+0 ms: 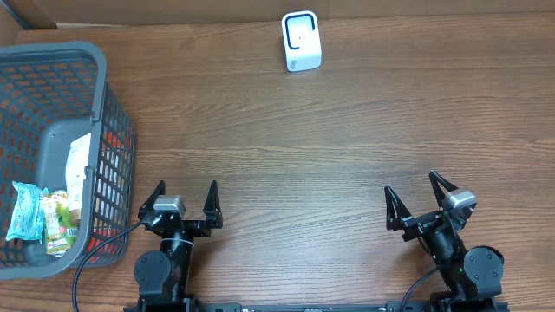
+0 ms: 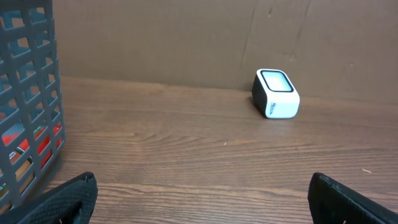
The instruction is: Scan the item barcode
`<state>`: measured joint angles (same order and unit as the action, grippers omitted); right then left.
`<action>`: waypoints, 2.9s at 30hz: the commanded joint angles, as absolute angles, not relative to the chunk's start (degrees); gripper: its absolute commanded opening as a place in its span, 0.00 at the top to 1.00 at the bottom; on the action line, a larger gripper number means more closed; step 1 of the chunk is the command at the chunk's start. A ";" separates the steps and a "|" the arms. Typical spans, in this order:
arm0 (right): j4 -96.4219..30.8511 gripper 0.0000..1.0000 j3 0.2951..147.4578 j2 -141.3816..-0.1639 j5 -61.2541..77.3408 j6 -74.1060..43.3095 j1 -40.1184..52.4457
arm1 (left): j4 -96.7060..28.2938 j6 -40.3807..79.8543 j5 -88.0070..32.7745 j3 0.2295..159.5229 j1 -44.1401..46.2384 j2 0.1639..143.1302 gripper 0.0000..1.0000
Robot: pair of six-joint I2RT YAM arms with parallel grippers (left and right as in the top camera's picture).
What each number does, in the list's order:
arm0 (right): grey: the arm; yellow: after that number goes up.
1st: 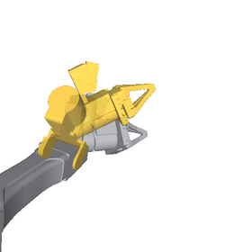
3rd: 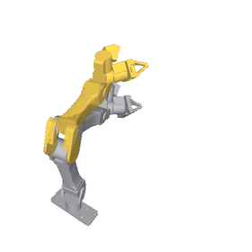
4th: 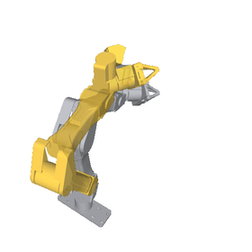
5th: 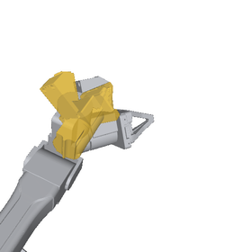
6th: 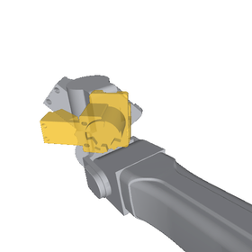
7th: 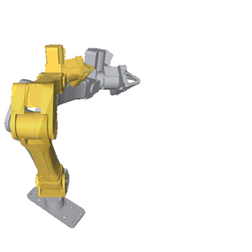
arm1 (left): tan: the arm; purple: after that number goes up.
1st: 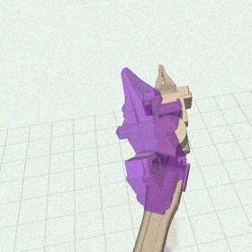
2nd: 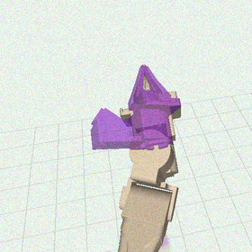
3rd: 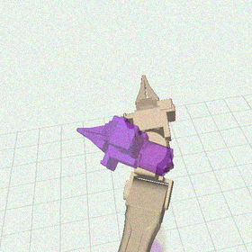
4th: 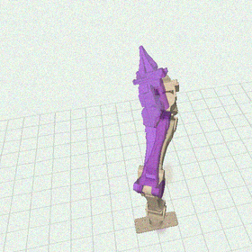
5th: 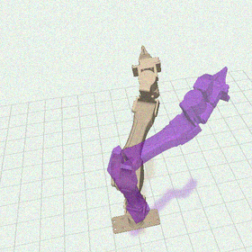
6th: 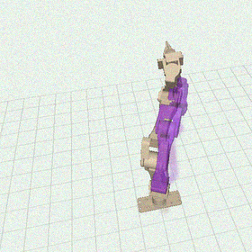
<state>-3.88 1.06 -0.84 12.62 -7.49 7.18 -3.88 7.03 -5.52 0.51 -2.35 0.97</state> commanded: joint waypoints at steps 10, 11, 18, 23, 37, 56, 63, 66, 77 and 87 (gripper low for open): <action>-3.51 0.00 0.45 -0.16 12.08 -7.40 7.44 | -4.03 5.96 -5.41 0.27 -2.66 0.25 0.01; -3.51 0.00 0.45 -0.16 12.08 -7.42 7.44 | -4.03 5.96 -5.41 0.27 -2.66 0.25 0.00; -3.53 0.00 0.45 -0.16 12.05 -7.42 7.44 | -4.03 5.96 -5.41 0.27 -2.66 0.25 0.00; -3.51 0.00 0.45 -0.16 12.05 -7.42 7.44 | -4.03 5.96 -5.41 0.27 -2.66 0.25 0.01; -3.53 0.00 0.45 -0.16 12.05 -7.42 7.44 | -4.03 5.96 -5.41 0.27 -2.66 0.25 0.00; -3.53 0.00 0.45 -0.16 12.05 -7.42 7.44 | -4.03 5.96 -5.41 0.27 -2.66 0.25 0.00; -3.51 0.00 0.45 -0.16 12.05 -7.42 7.44 | -4.03 5.96 -5.41 0.27 -2.66 0.25 0.00; -3.51 0.00 0.45 -0.16 12.05 -7.40 7.44 | -4.03 5.96 -5.41 0.27 -2.66 0.25 0.00; -3.55 0.00 0.45 -0.16 9.76 -7.20 7.44 | -4.03 5.96 -5.41 0.27 -2.66 0.25 0.00; -3.57 0.00 0.45 -0.16 10.13 -7.25 7.44 | -4.03 5.96 -5.32 0.27 -2.66 0.25 0.01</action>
